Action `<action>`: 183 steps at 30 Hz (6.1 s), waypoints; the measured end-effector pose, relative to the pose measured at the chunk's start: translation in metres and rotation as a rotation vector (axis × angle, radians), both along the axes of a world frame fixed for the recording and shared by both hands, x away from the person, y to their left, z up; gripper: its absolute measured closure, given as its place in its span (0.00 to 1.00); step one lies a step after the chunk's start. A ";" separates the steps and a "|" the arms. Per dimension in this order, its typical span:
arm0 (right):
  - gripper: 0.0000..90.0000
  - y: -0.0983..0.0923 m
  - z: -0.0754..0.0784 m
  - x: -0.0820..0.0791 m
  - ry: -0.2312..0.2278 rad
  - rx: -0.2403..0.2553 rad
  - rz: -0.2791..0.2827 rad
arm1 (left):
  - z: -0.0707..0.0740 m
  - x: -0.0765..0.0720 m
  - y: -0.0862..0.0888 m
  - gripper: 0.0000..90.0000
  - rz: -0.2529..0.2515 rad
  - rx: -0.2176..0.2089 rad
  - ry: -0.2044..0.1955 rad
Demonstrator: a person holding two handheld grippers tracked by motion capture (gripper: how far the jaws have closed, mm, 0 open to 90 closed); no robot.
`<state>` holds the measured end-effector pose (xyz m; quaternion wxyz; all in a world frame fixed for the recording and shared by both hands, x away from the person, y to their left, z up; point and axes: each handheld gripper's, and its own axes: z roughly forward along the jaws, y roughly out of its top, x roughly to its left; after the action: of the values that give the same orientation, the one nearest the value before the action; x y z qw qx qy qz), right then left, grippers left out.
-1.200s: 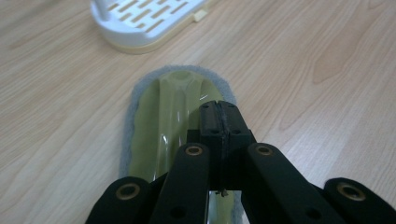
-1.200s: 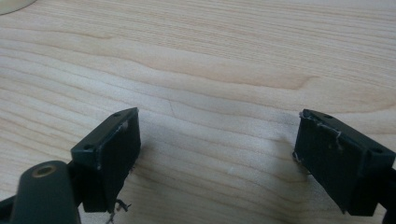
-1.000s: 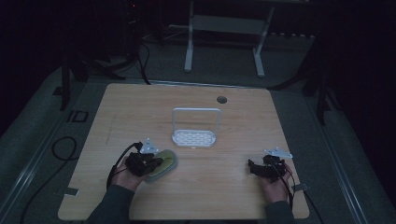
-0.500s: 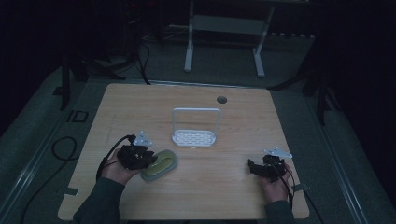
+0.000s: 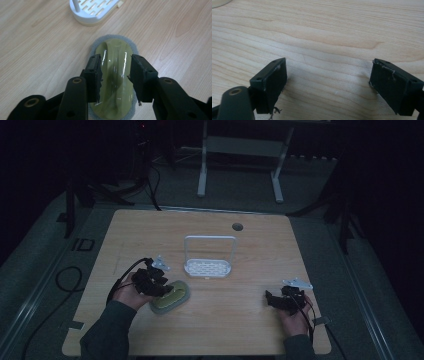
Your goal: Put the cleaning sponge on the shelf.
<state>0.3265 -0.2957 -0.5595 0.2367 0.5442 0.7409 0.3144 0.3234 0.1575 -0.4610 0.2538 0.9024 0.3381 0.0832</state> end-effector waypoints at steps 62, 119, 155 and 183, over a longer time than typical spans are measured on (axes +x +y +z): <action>0.15 0.000 0.000 0.000 0.001 0.001 -0.002 | -0.006 0.038 -0.040 0.72 -0.155 0.302 0.264; 0.15 0.000 0.000 0.000 0.001 0.003 -0.001 | 0.007 0.042 -0.066 0.79 -0.273 0.375 0.148; 0.15 0.000 0.000 0.000 0.000 0.002 0.001 | 0.024 0.045 -0.094 0.79 -0.427 0.358 -0.009; 0.15 0.000 0.000 0.000 -0.001 0.003 0.000 | 0.036 0.057 -0.118 0.79 -0.505 0.356 -0.103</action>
<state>0.3269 -0.2953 -0.5595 0.2359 0.5444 0.7404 0.3158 0.3801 0.0399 -0.4248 0.1214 0.9827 0.0700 0.1211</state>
